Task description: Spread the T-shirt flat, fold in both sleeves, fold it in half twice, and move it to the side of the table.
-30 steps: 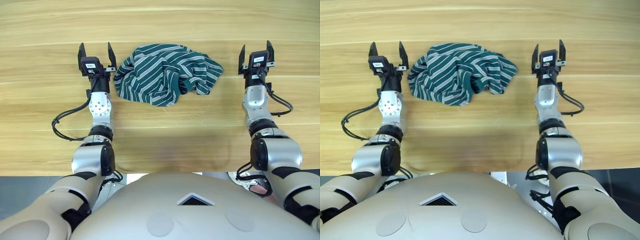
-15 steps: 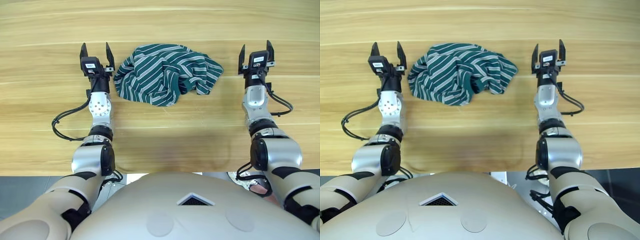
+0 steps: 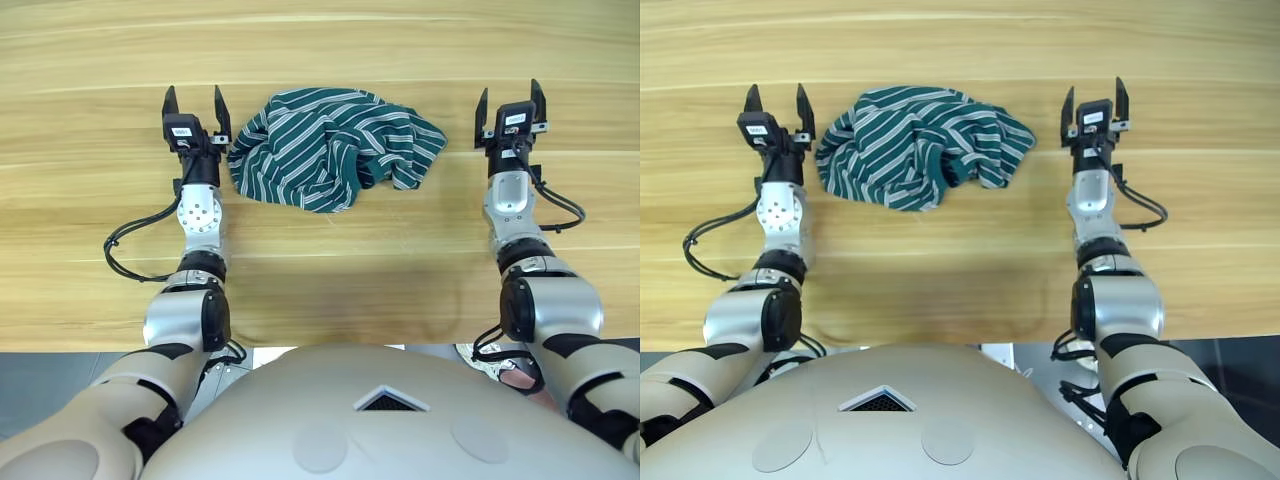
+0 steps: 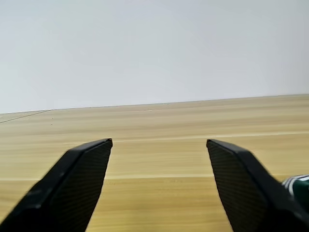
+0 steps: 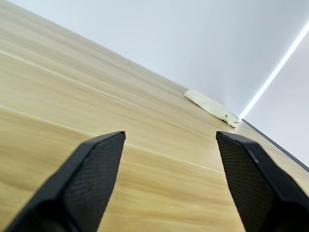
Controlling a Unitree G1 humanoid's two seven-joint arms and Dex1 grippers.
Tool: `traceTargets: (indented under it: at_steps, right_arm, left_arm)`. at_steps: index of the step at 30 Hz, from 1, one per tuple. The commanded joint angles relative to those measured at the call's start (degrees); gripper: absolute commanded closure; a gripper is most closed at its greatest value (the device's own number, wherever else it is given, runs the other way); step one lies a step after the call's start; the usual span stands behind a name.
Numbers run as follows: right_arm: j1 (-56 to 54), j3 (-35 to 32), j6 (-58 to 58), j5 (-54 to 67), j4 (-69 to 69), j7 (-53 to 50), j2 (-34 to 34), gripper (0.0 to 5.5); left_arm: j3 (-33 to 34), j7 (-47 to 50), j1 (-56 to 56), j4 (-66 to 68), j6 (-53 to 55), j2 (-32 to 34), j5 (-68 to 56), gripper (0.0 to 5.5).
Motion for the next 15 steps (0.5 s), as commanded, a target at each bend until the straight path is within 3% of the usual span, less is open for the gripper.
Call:
traceTargets:
  at_steps: [1, 4, 5, 8, 11, 13, 15]
  right_arm:
    - [1.21, 0.84, -0.98, -0.19, -1.19, 1.61, 0.87, 2.03]
    - [1.73, 1.53, -1.02, -0.57, -1.62, 1.95, 1.25, 2.03]
    - [3.15, 1.94, -2.37, -1.02, -3.2, 1.84, 0.81, 2.03]
    - [8.18, 2.33, -5.45, -1.42, -8.08, 2.74, -1.05, 2.03]
    - [12.41, 2.48, -5.7, -2.16, -12.65, 3.8, -3.05, 2.03]
    - [14.32, 3.01, -5.0, -2.73, -17.07, 4.99, -3.92, 2.03]
    - [16.52, 3.84, -3.85, -3.11, -22.81, 7.05, -4.65, 2.03]
  left_arm:
    - [0.79, -2.87, -0.33, -0.5, -0.34, -0.18, -2.01, 1.86]
    - [0.64, -6.83, 0.54, -2.14, -1.29, -0.31, -3.86, 1.86]
    - [-2.15, -12.65, 3.93, -7.94, -2.38, -0.37, -5.78, 1.86]
    - [-17.28, -27.04, 20.77, -30.18, -6.51, 4.69, -5.56, 1.86]
    - [-27.26, -36.04, 35.61, -49.48, -0.76, 13.57, -9.96, 1.86]
    - [-29.73, -38.34, 42.16, -58.44, 2.45, 18.59, -9.22, 1.86]
    - [-28.2, -37.63, 45.36, -62.65, 5.53, 21.25, -4.75, 1.86]
